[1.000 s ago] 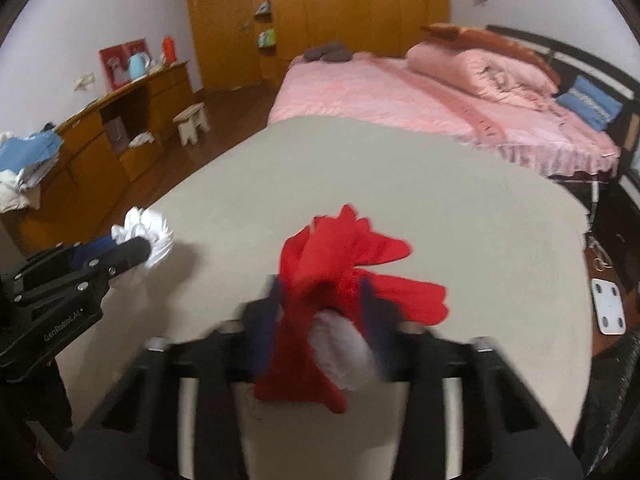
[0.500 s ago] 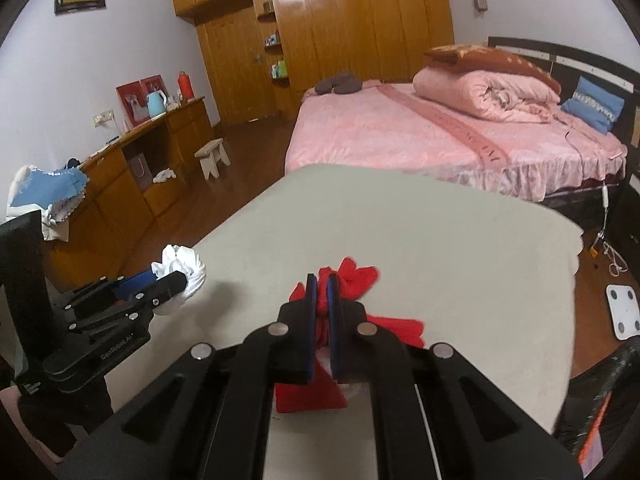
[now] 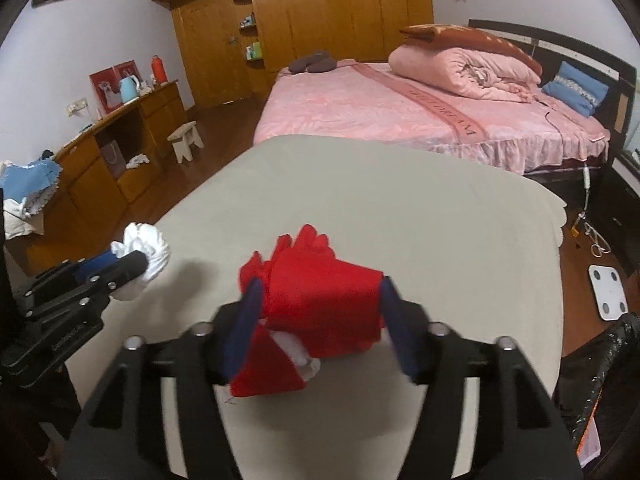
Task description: Collect trash
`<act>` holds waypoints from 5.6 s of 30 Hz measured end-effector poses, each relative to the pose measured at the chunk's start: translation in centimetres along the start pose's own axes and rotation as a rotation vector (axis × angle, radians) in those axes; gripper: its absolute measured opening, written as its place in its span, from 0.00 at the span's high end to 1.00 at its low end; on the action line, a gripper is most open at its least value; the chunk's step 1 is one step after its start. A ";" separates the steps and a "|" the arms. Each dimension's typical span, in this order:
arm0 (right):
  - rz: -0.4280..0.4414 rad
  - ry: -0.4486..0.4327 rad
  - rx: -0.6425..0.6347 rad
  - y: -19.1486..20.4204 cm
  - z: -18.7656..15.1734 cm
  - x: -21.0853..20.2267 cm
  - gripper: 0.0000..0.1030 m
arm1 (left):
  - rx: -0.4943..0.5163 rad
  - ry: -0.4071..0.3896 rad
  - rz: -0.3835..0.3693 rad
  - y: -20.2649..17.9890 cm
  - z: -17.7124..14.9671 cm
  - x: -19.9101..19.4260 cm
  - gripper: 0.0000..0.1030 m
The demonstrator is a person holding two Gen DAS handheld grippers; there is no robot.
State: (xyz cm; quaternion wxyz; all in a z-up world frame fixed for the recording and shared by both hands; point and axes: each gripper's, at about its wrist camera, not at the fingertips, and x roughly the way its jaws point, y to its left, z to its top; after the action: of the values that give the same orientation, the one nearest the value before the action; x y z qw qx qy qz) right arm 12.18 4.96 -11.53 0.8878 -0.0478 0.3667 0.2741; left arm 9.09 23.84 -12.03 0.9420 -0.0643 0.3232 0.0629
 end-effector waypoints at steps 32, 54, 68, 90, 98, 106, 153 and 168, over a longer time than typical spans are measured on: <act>0.090 0.023 0.066 -1.4 0.5 0.8 0.94 | 0.018 -0.007 -0.007 -0.8 0.3 0.2 0.72; 0.070 -0.153 0.119 -6.2 1.6 -9.5 0.94 | 0.090 -0.069 -0.116 -8.5 2.6 -3.4 0.72; -0.018 -0.247 0.165 -11.9 1.0 -16.9 0.94 | 0.164 -0.122 -0.230 -16.1 4.5 -5.4 0.72; -0.297 -0.228 0.313 -24.3 -8.3 -24.9 0.94 | 0.268 -0.089 -0.500 -31.8 1.6 -5.4 0.72; -0.353 -0.186 0.366 -27.0 -11.5 -24.9 0.94 | 0.326 -0.048 -0.558 -37.0 -0.1 -3.8 0.72; -0.395 -0.151 0.403 -29.1 -13.5 -24.6 0.91 | 0.354 0.006 -0.620 -40.6 -1.6 -2.7 0.66; -0.217 -0.106 0.145 -10.3 -5.5 -8.0 0.05 | 0.087 -0.015 0.000 -8.5 -1.9 0.1 0.27; -0.207 -0.034 0.078 -8.5 -5.8 -3.9 0.05 | 0.046 0.056 -0.030 -7.6 -1.8 5.2 0.35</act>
State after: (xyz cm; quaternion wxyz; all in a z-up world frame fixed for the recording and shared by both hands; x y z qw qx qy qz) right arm 10.69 -5.63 -14.11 0.9186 -0.0460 0.3552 0.1673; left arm 13.33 16.46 -16.04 0.9346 -0.0493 0.3500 0.0396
